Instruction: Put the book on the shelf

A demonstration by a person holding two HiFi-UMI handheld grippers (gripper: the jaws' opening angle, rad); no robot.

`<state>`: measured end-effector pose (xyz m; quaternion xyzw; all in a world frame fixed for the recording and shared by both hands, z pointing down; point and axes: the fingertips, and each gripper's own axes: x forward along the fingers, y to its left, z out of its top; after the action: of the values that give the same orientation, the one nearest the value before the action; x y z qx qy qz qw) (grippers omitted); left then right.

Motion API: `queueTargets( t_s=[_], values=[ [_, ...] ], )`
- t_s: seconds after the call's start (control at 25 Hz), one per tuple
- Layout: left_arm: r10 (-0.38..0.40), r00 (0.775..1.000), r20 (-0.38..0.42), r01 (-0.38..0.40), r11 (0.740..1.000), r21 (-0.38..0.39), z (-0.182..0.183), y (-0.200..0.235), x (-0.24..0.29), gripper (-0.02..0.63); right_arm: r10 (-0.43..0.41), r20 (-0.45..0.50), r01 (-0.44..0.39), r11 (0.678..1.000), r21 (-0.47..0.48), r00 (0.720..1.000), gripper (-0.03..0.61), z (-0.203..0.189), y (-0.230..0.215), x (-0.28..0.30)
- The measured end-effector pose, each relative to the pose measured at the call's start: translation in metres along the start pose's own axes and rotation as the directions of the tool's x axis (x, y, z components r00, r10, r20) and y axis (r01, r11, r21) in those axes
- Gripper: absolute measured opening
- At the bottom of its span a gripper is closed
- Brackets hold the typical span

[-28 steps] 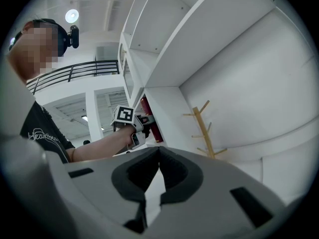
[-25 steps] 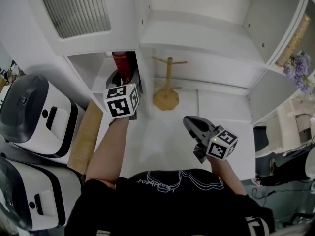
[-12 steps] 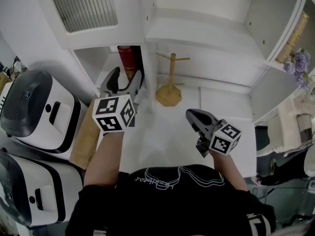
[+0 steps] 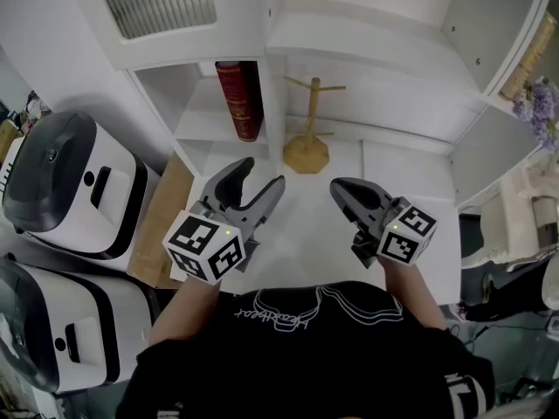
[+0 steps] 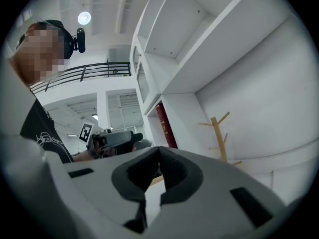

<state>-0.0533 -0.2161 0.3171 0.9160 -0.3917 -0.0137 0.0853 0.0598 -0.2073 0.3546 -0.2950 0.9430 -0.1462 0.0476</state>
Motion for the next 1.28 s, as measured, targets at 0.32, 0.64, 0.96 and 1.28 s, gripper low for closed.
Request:
queueTargets(
  t_s=[0.32,0.64,0.96,1.28],
  values=[
    [-0.084,0.996,-0.022,0.08,0.986,-0.148,-0.034,-0.014,-0.015,0.081,0.048,-0.012,-0.048,0.999,0.004,0.999,0.006,-0.007,0.013,0.003],
    [-0.097,0.995,-0.019,0.094,0.989,-0.113,-0.035,-0.024,-0.014,0.005,0.07,-0.028,-0.07,0.997,-0.019,0.997,0.006,-0.013,0.022,0.005],
    [-0.092,0.996,-0.022,0.089,0.988,-0.127,-0.04,-0.023,-0.013,0.005,0.085,-0.036,-0.086,0.996,-0.013,0.996,0.006,-0.017,0.025,0.006],
    [-0.074,0.997,-0.037,0.068,0.989,-0.132,-0.045,-0.02,-0.014,0.005,0.1,-0.036,-0.1,0.995,0.011,0.994,0.006,-0.02,0.025,0.009]
  ],
)
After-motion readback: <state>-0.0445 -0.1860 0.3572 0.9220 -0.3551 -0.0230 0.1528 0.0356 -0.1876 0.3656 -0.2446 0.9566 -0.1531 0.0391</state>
